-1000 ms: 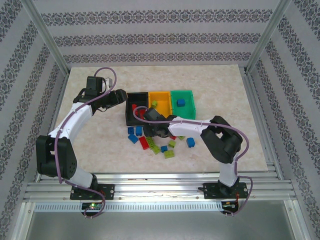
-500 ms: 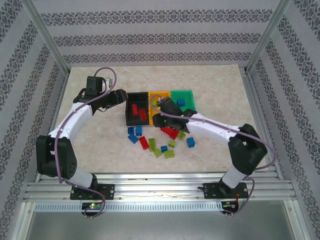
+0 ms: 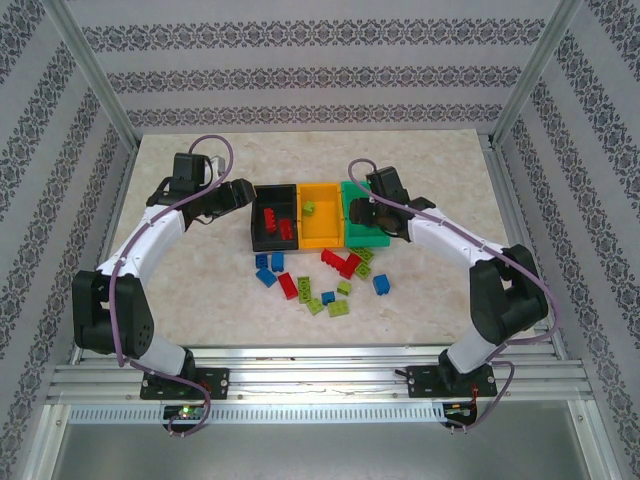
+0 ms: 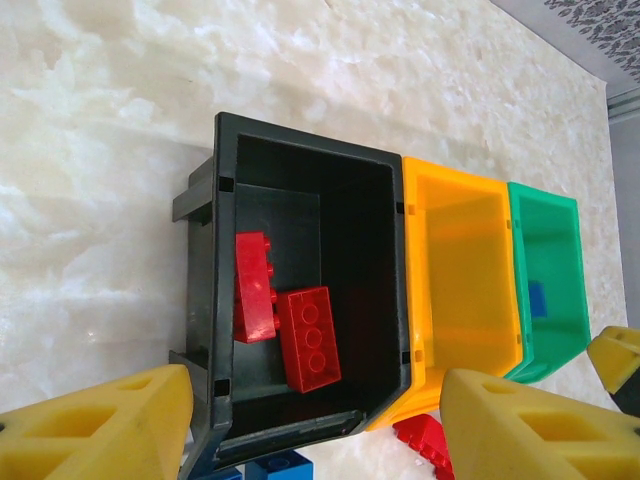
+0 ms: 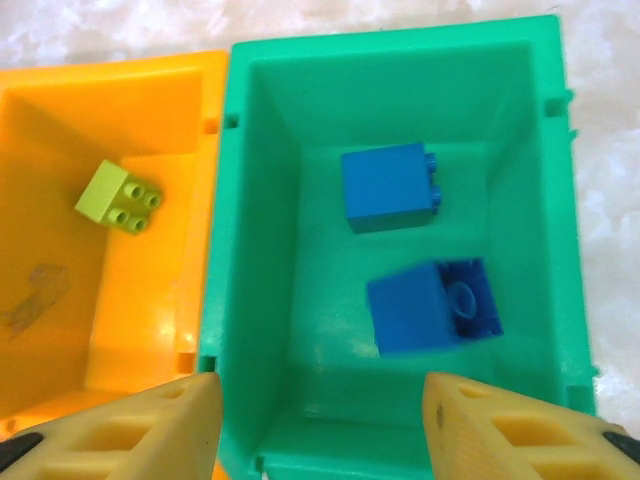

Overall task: Sort the legos into containers by color
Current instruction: Pick up the lego from the bottom-center of the table.

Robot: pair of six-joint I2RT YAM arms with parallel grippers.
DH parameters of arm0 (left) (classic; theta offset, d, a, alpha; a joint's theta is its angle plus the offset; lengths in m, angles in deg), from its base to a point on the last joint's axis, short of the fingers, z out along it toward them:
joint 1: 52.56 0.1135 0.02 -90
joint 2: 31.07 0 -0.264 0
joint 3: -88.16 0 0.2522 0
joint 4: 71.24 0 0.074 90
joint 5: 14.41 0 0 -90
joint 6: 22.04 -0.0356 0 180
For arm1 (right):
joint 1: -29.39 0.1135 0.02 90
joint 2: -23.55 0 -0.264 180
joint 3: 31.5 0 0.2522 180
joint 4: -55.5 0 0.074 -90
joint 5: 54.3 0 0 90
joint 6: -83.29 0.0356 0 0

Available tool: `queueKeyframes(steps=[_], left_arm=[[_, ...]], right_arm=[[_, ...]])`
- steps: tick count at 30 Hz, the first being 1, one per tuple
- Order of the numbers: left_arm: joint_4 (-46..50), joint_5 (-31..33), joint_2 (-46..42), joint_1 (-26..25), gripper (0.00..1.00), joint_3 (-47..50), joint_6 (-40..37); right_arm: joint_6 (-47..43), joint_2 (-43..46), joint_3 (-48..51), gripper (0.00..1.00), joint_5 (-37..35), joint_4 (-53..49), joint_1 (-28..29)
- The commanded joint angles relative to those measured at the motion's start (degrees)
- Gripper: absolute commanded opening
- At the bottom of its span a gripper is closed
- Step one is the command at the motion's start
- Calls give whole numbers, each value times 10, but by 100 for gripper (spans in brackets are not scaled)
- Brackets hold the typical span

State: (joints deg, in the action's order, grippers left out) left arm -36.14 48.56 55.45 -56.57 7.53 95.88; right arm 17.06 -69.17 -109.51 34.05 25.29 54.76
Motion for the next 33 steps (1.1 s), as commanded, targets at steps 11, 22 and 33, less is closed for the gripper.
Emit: queueKeyframes(steps=[11, 22, 33], left_arm=[[-17, -15, -8, 6, 67, 4, 0], [-22, -25, 1, 5, 67, 5, 5], [-17, -22, 5, 6, 67, 4, 2]], right_arm=[[-12, 173, 187, 56, -24, -77, 53], [42, 221, 302, 56, 12, -90, 54], [34, 153, 277, 38, 17, -61, 67]])
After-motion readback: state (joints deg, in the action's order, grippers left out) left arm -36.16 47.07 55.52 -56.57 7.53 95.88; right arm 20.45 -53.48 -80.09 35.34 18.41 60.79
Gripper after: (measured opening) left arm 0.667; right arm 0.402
